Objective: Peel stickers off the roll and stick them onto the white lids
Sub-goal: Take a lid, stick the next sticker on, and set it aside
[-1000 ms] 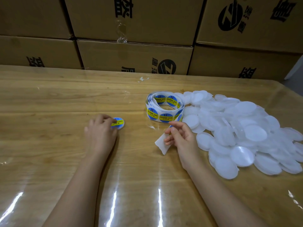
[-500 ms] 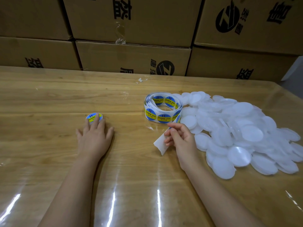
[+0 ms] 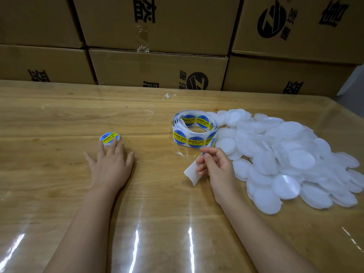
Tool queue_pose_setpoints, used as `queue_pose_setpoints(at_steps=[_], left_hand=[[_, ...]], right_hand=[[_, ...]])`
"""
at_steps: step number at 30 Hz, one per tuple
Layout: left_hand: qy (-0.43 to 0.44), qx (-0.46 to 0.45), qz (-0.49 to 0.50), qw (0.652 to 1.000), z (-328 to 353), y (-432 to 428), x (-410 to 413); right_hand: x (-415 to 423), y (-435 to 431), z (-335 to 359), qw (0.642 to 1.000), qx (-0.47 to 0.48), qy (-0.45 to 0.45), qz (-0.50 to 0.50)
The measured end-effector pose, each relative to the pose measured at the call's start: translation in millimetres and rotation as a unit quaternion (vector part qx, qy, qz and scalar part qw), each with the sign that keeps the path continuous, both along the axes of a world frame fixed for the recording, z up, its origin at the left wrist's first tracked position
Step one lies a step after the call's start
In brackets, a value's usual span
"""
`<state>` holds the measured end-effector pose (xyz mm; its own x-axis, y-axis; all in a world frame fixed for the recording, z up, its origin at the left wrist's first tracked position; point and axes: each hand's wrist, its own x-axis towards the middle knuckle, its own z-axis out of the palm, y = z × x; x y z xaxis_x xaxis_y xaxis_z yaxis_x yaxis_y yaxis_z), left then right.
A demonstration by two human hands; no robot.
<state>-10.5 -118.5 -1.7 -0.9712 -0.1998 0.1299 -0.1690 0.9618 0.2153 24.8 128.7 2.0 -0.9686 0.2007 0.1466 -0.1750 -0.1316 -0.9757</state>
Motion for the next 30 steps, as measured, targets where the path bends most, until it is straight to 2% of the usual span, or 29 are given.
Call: queue_pose_setpoints(at_steps=[3, 6, 9, 10, 12, 14, 16, 22, 25, 27, 30], left_hand=[[0.114, 0.065, -0.08, 0.988, 12, 27, 3], [0.203, 0.12, -0.218, 0.947, 22, 75, 9], [0.218, 0.062, -0.303, 0.926, 33, 118, -3], [0.197, 0.036, -0.309, 0.93, 36, 128, -12], [0.138, -0.021, -0.309, 0.941, 39, 144, -31], [0.102, -0.084, -0.307, 0.942, 37, 157, -45], [0.094, -0.137, -0.302, 0.939, 37, 162, -51], [0.084, -0.2, -0.295, 0.931, 42, 140, -57], [0.054, -0.259, -0.191, 0.945, 49, 117, -57], [0.052, -0.253, -0.132, 0.957, 52, 106, -55], [0.048, -0.164, -0.207, 0.963, 47, 112, -48]], right_hand=[[2, 1, -2, 0.999, 0.008, 0.002, -0.031], [2, 3, -2, 0.998, 0.016, 0.006, -0.062], [1, 6, -2, 0.994, 0.046, -0.002, -0.096], [1, 9, -2, 0.991, 0.082, -0.006, -0.105], [3, 16, -2, 0.969, 0.225, -0.002, -0.104], [5, 20, -2, 0.916, 0.394, 0.009, -0.076], [6, 22, 0, 0.87, 0.489, 0.013, -0.062], [9, 19, 8, 0.852, 0.517, 0.018, -0.08], [12, 18, 8, 0.864, 0.495, 0.066, -0.06], [14, 17, 8, 0.876, 0.465, 0.116, -0.047], [14, 15, 10, 0.869, 0.472, 0.142, -0.052]])
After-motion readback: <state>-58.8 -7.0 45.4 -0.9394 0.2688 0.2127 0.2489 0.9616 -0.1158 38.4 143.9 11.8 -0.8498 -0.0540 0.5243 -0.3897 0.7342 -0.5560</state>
